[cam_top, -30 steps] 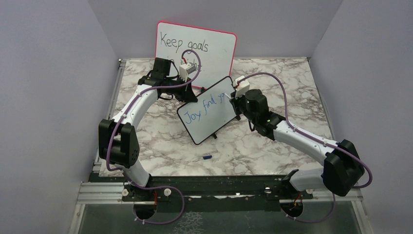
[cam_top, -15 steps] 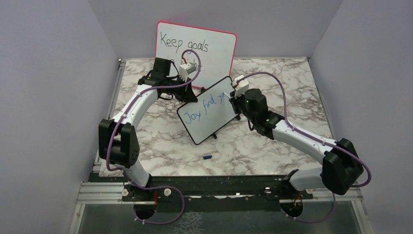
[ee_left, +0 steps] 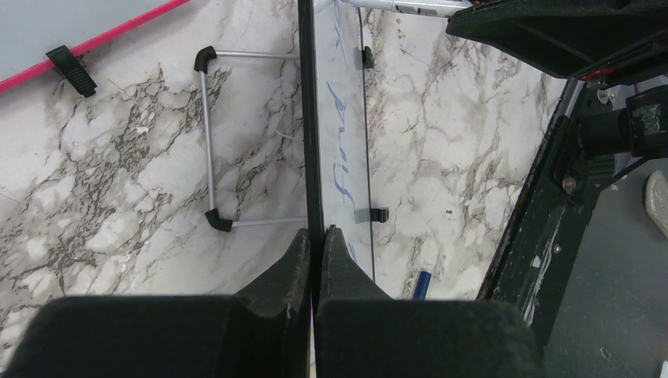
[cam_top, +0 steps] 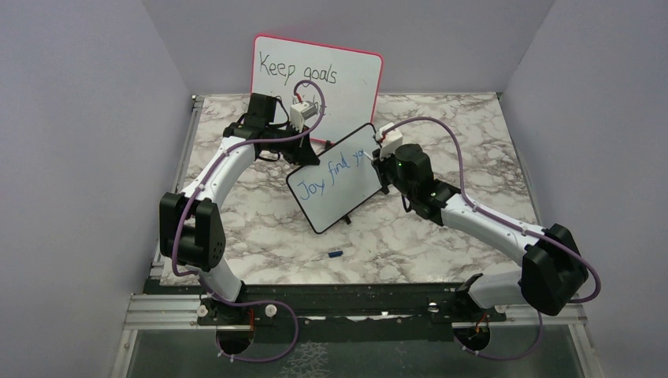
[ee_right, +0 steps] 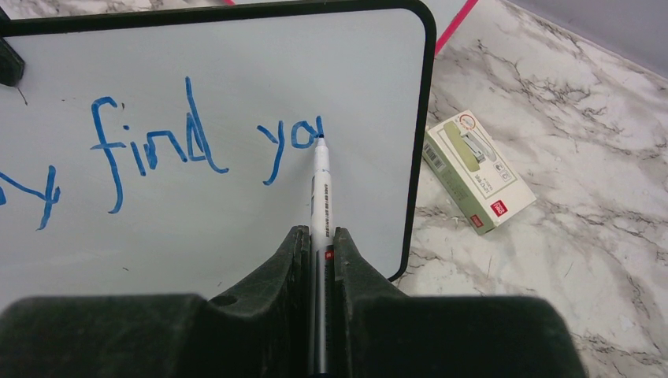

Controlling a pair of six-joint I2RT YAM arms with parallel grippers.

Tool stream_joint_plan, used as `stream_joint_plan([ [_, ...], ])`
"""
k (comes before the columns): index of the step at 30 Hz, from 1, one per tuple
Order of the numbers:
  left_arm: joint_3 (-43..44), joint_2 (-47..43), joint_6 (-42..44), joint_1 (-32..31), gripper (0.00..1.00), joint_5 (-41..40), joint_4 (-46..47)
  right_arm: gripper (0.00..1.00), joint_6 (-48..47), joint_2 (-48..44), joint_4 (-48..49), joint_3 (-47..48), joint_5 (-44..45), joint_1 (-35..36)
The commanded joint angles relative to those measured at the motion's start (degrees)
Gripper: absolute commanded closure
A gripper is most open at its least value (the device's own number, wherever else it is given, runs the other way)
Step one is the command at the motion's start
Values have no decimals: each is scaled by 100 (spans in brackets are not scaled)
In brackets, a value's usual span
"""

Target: Write a sentence on the whiteboard

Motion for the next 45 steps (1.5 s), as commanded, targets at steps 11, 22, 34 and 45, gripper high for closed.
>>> stream_joint_plan([
  [11, -206, 144, 317, -119, 100, -315, -325, 100, 91, -91, -46, -148, 341, -44],
  [22, -205, 142, 317, -119, 100, -310, -326, 100, 61, -39, 291, -63, 286, -115],
  [34, -205, 146, 317, -126, 100, -328, -333, 100, 47, -11, 458, 39, 157, -115],
  [45, -213, 144, 317, -127, 100, -336, -327, 99, 39, 38, 487, 114, 137, -115],
])
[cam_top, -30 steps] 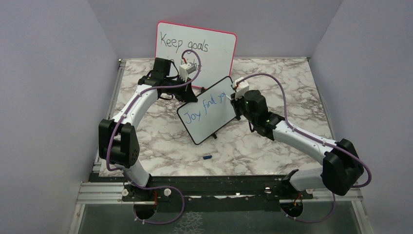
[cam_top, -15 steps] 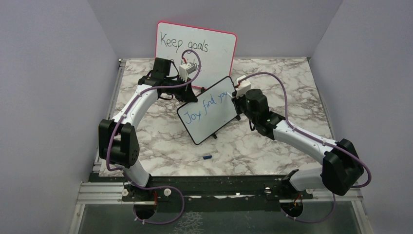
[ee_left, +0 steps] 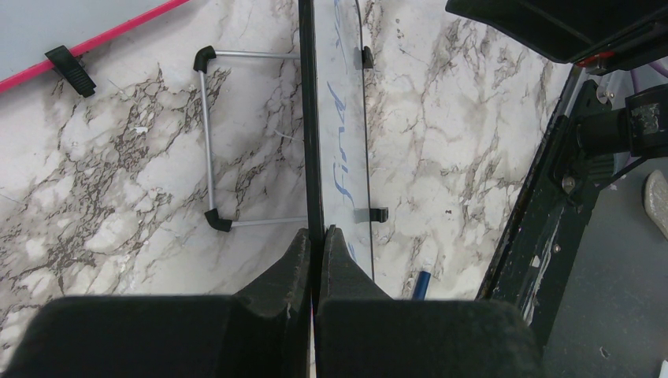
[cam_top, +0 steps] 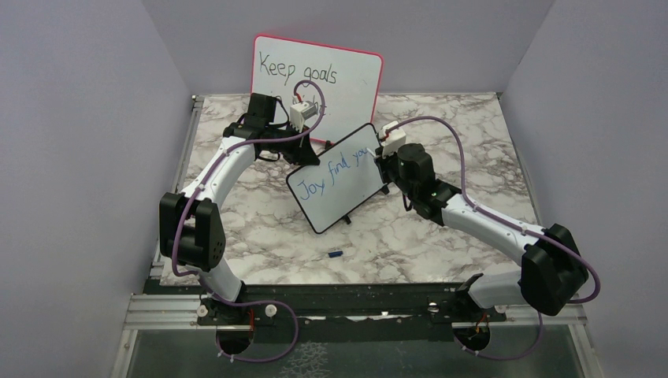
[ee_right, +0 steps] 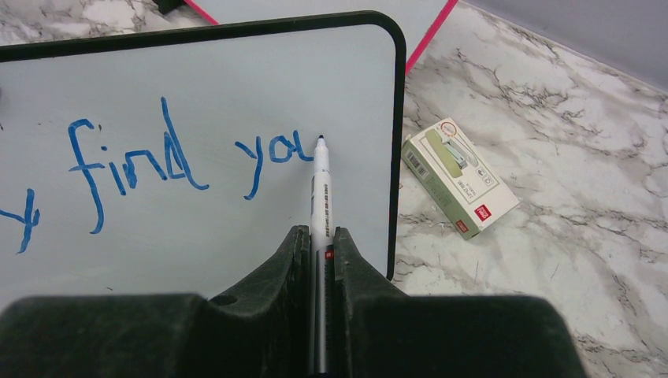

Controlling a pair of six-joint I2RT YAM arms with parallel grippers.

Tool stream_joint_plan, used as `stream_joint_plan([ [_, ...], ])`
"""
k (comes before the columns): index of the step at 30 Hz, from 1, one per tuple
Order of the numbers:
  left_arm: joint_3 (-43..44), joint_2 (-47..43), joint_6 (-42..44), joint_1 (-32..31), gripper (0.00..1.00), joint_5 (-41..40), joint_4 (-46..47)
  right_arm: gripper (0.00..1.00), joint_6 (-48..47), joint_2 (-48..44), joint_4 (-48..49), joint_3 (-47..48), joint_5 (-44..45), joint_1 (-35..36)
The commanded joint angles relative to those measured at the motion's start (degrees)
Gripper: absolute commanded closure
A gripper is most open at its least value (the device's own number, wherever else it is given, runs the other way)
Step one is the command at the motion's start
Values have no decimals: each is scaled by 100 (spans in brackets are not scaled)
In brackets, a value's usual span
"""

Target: Write a sentence on the whiteboard

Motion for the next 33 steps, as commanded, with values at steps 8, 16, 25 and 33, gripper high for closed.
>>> stream_joint_plan([
  [8, -218, 133, 315, -127, 100, -330, -330, 100, 43, 92, 271, 235, -67, -30],
  [16, -208, 134, 314, -127, 100, -339, -327, 100, 83, 143, 74, 245, -101, -32],
  [25, -213, 150, 319, -127, 100, -352, -330, 100, 178, 42, -226, 59, -158, -31],
  [33, -199, 163, 311, -127, 100, -350, -329, 100, 215, -61, -365, -74, -168, -33],
])
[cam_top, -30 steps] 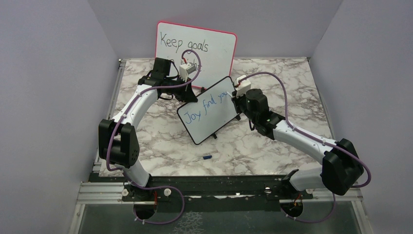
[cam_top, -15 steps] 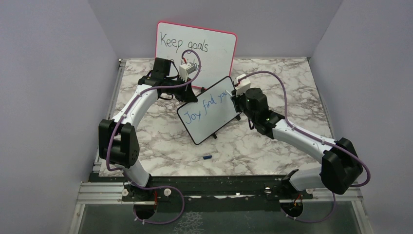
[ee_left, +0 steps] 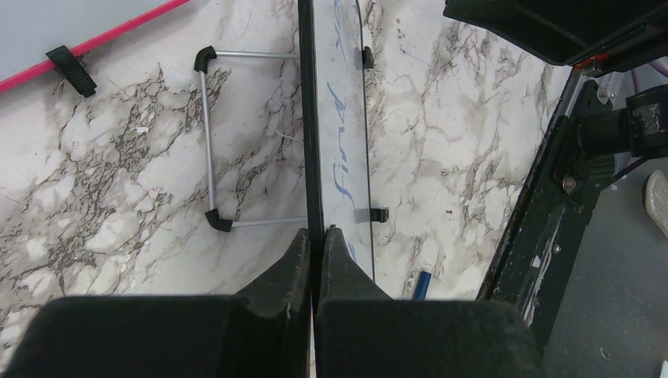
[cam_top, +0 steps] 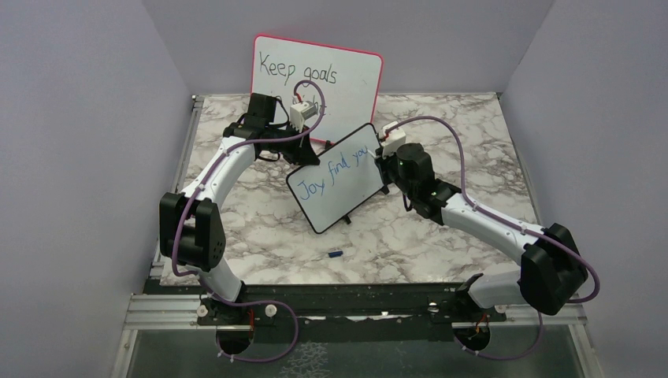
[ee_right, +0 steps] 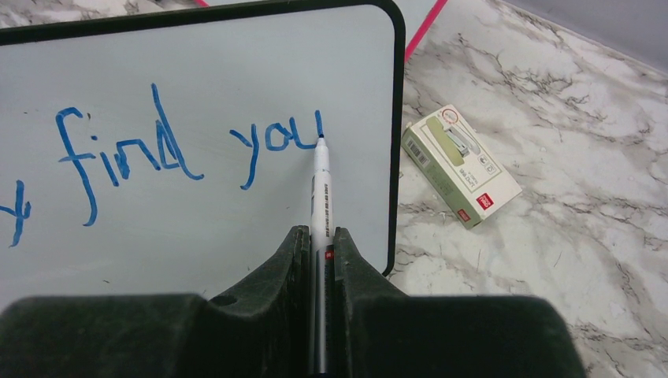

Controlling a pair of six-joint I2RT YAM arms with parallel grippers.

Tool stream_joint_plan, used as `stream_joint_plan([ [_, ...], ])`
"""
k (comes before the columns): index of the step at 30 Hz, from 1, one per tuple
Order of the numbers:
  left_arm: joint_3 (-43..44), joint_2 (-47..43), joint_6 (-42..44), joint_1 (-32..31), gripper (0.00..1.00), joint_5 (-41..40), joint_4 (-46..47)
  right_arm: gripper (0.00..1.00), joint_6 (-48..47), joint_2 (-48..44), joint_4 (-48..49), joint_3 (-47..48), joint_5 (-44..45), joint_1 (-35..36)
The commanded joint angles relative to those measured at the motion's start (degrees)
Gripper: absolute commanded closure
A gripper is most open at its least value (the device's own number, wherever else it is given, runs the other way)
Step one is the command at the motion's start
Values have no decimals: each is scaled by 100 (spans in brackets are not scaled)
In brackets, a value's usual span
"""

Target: Write a sentence on the whiteboard

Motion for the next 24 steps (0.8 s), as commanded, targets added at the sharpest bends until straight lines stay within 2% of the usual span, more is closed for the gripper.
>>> stream_joint_plan([
  [1, -198, 160, 308, -127, 100, -345, -330, 100, 88, -100, -240, -122, -152, -21],
  [24, -185, 142, 303, -127, 100, -454, -323, 100, 69, -161, 235, -134, 476, -26],
])
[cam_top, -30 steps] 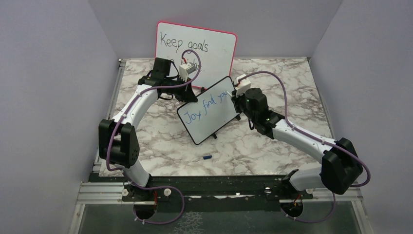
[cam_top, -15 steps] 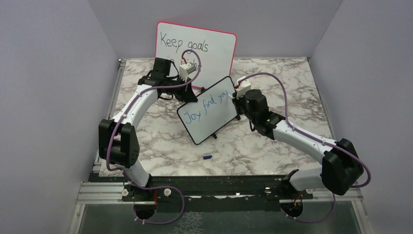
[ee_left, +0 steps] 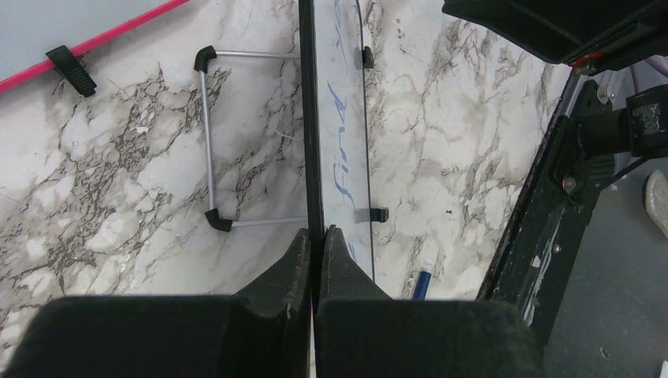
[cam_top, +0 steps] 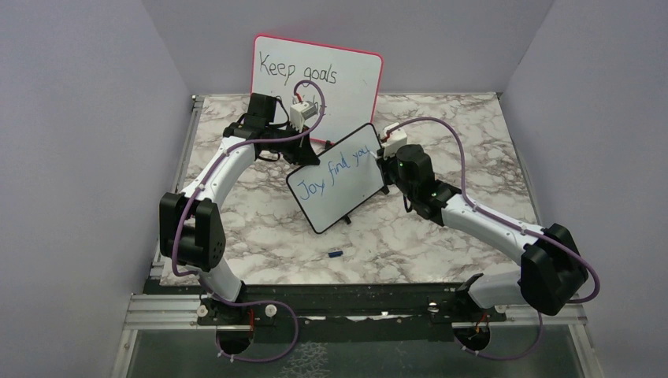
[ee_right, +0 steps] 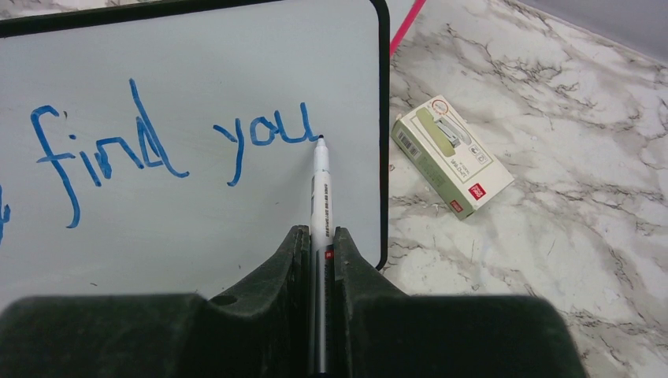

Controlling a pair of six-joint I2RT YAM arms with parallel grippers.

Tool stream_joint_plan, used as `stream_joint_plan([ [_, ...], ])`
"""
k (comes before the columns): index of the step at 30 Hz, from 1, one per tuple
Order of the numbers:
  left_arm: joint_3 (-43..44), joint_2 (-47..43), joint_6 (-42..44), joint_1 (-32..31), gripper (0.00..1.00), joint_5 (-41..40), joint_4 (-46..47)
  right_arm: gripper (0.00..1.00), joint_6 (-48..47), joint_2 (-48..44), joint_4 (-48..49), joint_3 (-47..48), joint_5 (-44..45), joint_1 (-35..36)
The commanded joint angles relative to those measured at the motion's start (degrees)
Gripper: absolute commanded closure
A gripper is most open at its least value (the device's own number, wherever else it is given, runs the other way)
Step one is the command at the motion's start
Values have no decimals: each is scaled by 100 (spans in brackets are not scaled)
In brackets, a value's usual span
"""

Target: Write a sentence on the whiteboard

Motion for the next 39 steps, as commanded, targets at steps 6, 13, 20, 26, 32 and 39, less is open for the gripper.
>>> stream_joint_plan([
  [6, -101, 106, 271, -127, 99, -512, -327, 100, 66, -490, 291, -145, -102, -15],
  [13, -7, -177, -3, -127, 83, -676, -67, 100, 20, -954, 86, -327, -561, -22],
  [20, -69, -610, -484, -127, 67, -962, 231, 99, 9, -1360, -64, -560, -860, -7],
  [26, -603, -1238, -791, 37, 63, -986, 610, 100, -81, -1562, -158, -634, -940, 165],
  [32, -1290, -1693, -899, 285, 61, -613, 898, 100, -155, -1626, -183, -669, -981, 429],
  [39, -1692, -1736, -1003, 400, 61, -426, 1114, 99, -219, -1659, -227, -744, -904, 666],
])
